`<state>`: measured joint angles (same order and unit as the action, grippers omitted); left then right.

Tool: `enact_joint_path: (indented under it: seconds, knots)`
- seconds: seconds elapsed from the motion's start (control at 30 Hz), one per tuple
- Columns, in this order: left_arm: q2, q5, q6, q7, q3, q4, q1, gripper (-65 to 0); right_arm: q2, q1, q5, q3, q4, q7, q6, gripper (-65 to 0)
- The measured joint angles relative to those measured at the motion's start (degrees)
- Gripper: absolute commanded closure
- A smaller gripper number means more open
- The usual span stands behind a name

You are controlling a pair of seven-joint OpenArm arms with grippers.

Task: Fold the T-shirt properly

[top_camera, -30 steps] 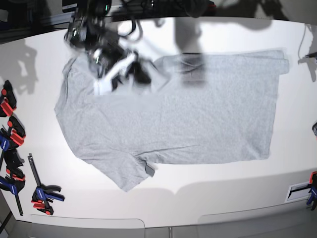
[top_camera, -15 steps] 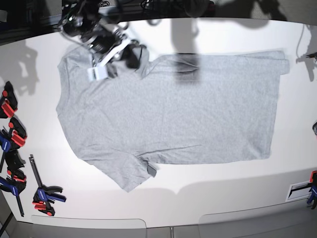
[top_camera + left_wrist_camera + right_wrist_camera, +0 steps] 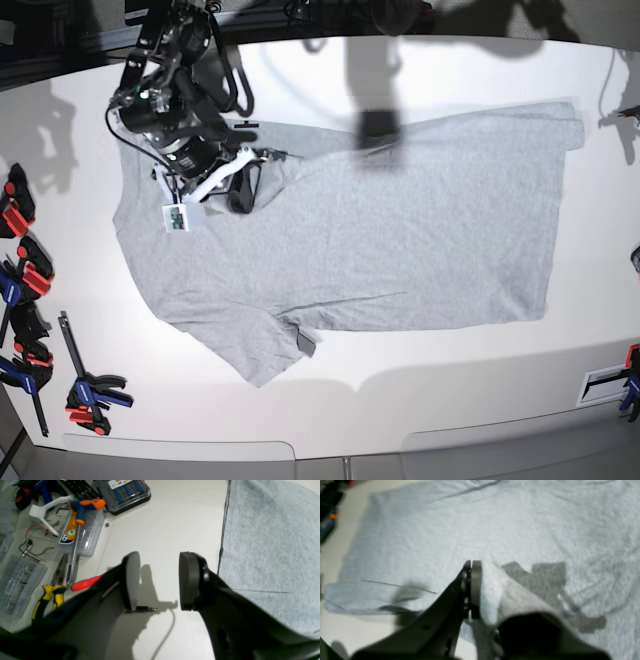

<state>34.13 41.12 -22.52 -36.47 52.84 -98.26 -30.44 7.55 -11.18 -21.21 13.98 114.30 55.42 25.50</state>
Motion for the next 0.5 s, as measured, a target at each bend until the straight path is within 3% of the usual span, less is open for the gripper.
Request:
enact_joint_path:
  seconds: [0.23, 0.5]
  knots:
    - [0.0, 0.02, 0.0, 0.02, 0.0, 0.0, -0.02, -23.0, -0.72, 5.16, 6.93, -8.0, -8.13, -2.58, -0.5, 0.0]
    - [0.0, 0.02, -0.02, 0.02, 0.0, 0.0, -0.02, -23.0, -0.87, 12.04, 8.7, -8.7, -17.92, -2.71, -0.74, 0.0]
